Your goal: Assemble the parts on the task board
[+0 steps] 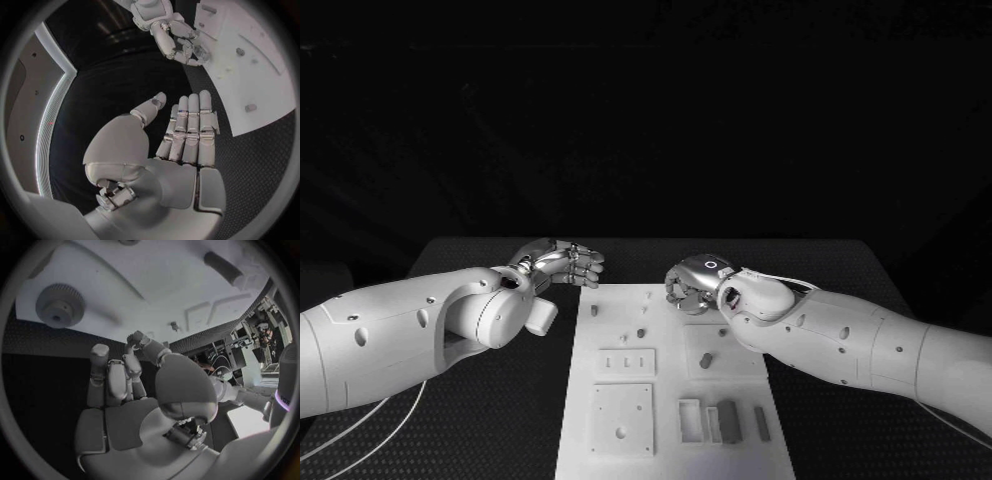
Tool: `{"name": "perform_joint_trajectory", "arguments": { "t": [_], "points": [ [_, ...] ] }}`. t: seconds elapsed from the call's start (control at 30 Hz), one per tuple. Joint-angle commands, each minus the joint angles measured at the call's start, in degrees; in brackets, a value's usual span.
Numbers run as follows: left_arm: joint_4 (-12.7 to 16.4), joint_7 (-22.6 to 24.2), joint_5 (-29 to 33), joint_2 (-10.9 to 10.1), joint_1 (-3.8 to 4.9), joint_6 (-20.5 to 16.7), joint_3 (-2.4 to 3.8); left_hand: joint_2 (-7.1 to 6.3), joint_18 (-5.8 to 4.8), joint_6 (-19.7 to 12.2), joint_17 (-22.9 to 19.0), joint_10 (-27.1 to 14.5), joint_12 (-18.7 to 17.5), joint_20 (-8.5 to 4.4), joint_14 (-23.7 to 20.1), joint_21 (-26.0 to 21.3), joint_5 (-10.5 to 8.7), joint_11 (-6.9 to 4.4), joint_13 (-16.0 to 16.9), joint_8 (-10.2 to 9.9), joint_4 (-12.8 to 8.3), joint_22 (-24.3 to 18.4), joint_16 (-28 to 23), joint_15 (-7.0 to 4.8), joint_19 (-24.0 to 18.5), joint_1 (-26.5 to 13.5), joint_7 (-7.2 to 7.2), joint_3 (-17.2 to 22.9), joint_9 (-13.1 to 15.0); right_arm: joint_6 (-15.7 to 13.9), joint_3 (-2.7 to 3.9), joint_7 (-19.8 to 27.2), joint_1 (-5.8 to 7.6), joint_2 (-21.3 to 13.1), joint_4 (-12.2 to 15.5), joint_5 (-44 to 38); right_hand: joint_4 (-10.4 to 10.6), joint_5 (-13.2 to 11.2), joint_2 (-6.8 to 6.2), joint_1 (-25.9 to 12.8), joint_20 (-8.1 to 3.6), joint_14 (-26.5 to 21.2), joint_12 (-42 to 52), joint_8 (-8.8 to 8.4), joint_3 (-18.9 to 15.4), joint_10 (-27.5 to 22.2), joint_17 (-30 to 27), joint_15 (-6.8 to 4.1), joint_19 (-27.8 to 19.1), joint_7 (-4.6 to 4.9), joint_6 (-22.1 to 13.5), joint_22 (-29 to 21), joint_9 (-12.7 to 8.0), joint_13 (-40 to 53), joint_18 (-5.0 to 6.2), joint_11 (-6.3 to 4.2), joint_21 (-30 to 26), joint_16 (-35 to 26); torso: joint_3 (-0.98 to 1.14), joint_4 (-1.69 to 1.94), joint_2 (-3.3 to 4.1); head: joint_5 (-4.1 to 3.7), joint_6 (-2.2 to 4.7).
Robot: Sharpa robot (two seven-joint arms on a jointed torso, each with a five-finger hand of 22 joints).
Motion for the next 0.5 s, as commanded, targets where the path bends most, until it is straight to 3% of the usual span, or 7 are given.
{"name": "perform_joint_trajectory", "arguments": {
  "t": [0.03, 0.13, 0.5],
  "points": [
    [0.04, 0.32, -0.22, 0.25, 0.10, 0.22, 0.07, -0.21, 0.82, 0.17, 0.10, 0.00, -0.40, -0.24, 0.30, 0.24, 0.12, 0.31, 0.09, -0.24, -0.36, 0.10, -0.36, 0.01, 0.10, -0.26, 0.27, 0.19, -0.09, -3.48, 0.03, -1.47, 0.16, 1.50, -1.80, -2.60, 0.03, 0.25, -0.49, 0.07, -0.30, 0.06, -0.22, 0.16, 0.40, 0.27, -0.21, -0.33, 0.20, -0.03, 5.11, 1.09, 0.78, -0.20, 1.74, 0.10, 0.27, 0.12, -0.01, 0.07, 0.05, -0.10, 0.17],
    [-0.12, 0.39, -0.22, 0.65, 0.10, 0.22, 0.08, -0.20, 0.83, 0.17, 0.14, 0.02, -0.42, -0.25, 0.31, 0.24, 0.12, 0.30, 0.10, -0.25, -0.38, 0.12, -0.38, 0.01, 0.10, -0.24, 0.27, 0.20, -0.09, -3.89, 0.03, -1.51, 0.19, 2.83, -3.07, -3.10, 0.02, 0.25, -0.53, 0.10, -0.32, 0.09, -0.41, 0.14, 0.44, 0.14, -0.21, -0.34, 0.21, -0.03, 5.11, 1.08, 0.78, -0.36, 1.74, 0.09, 0.28, 0.12, -0.09, 0.06, 0.06, -0.19, 0.29],
    [-0.39, 0.34, -0.23, 1.27, 0.19, 0.26, 0.10, -0.20, 0.82, 0.19, 0.22, 0.04, -0.47, -0.24, 0.33, 0.23, 0.12, 0.30, 0.13, -0.27, -0.42, 0.16, -0.45, 0.01, 0.09, -0.20, 0.27, 0.21, -0.09, -4.60, 0.04, -1.44, 0.16, 5.90, -5.86, -4.44, 0.02, 0.25, -0.61, 0.15, -0.36, 0.11, -0.63, 0.10, 0.54, 0.11, -0.32, -0.36, 0.25, -0.04, 5.13, 1.06, 0.78, -0.53, 1.74, 0.08, 0.29, 0.10, -0.04, 0.29, 0.16, -0.22, 0.35]
  ]
}}
